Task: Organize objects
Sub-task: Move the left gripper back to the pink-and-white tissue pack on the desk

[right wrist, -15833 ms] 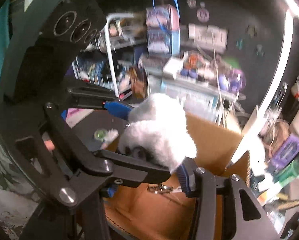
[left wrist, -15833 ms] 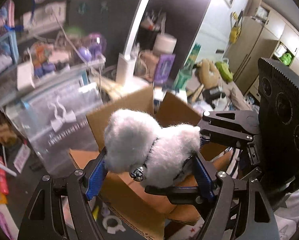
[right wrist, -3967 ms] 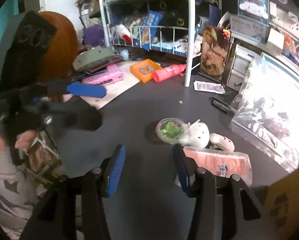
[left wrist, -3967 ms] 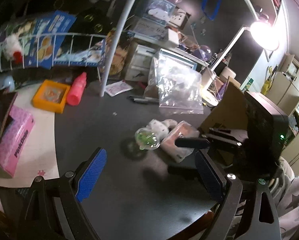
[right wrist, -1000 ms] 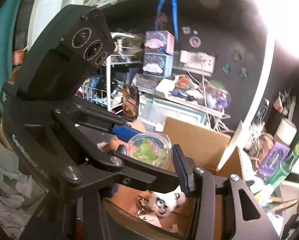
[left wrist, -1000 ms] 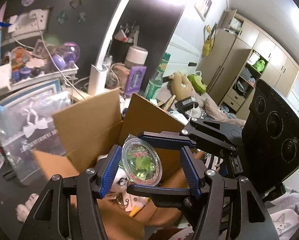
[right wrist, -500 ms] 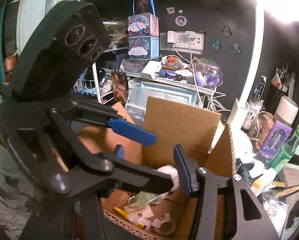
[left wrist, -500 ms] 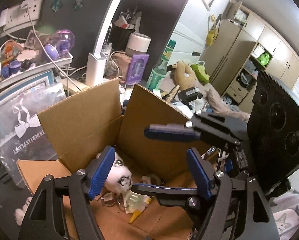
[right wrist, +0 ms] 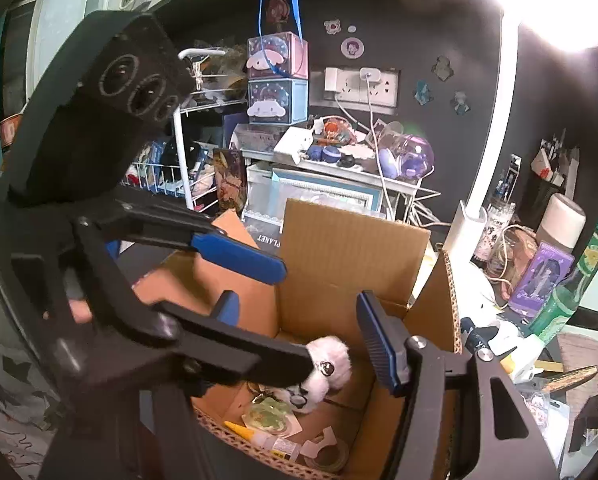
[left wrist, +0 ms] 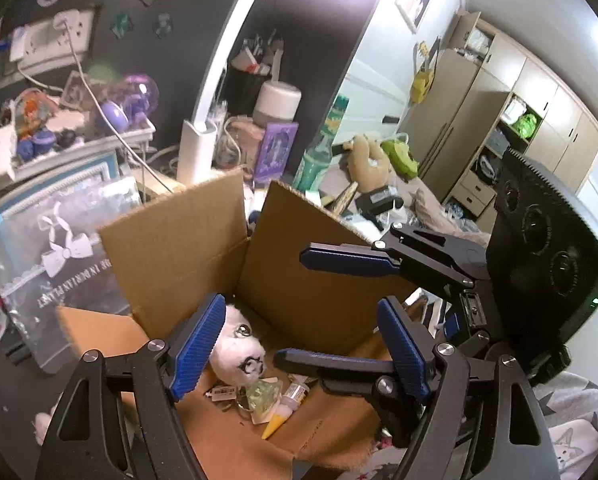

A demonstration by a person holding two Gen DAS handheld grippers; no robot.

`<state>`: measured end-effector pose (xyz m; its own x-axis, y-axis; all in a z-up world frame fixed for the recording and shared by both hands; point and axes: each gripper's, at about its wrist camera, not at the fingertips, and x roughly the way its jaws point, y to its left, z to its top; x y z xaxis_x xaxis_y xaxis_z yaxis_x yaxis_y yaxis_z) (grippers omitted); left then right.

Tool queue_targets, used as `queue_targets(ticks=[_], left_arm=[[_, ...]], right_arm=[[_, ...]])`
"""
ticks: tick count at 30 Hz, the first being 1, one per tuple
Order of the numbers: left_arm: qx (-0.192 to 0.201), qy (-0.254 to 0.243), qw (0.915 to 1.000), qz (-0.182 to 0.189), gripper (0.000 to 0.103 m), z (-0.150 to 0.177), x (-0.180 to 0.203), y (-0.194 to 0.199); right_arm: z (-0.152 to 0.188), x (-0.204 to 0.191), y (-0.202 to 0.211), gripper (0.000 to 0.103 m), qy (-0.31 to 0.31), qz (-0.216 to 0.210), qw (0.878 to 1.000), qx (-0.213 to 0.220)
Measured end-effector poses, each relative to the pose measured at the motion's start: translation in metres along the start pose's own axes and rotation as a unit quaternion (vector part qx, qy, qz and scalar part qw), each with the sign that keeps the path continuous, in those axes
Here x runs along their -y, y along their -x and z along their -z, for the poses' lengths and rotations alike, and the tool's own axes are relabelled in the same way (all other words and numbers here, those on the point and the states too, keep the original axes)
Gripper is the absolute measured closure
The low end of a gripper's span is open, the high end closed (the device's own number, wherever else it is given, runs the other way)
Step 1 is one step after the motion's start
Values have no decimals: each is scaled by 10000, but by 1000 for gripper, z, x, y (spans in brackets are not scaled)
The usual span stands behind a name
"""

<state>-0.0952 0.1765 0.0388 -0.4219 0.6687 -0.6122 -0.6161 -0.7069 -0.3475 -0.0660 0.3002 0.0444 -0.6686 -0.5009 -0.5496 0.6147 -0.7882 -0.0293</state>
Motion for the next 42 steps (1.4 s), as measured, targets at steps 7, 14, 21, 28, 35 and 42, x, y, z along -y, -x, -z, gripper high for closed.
queue_targets(ticks=[7,14,21,28,35,42], left_arm=[[576,-21,9981,-208,19,14,-9,57],[1121,306,9897,-835,18,61,-42,124],[1421,882,9762,-1378,14,124,-88,174],[1347,1330,9712,-1449,14,177,-126,181],[1267,1702,9686,-1295,14,205,-155,175],[1063,1864,9697,-1172,14,215,-170,157]], right_arm=[[-13,-26,19,45,117,-86,9995,296],[-31,-89,20,45,631,-408,9961,473],[-38,-155,-12,45,1017,-984,9896,261],[-20,-197,-70,44,958,-1422,9845,-372],[11,-196,-138,43,563,-1204,9847,-1125],[30,-183,-187,43,654,-556,9850,-1496]])
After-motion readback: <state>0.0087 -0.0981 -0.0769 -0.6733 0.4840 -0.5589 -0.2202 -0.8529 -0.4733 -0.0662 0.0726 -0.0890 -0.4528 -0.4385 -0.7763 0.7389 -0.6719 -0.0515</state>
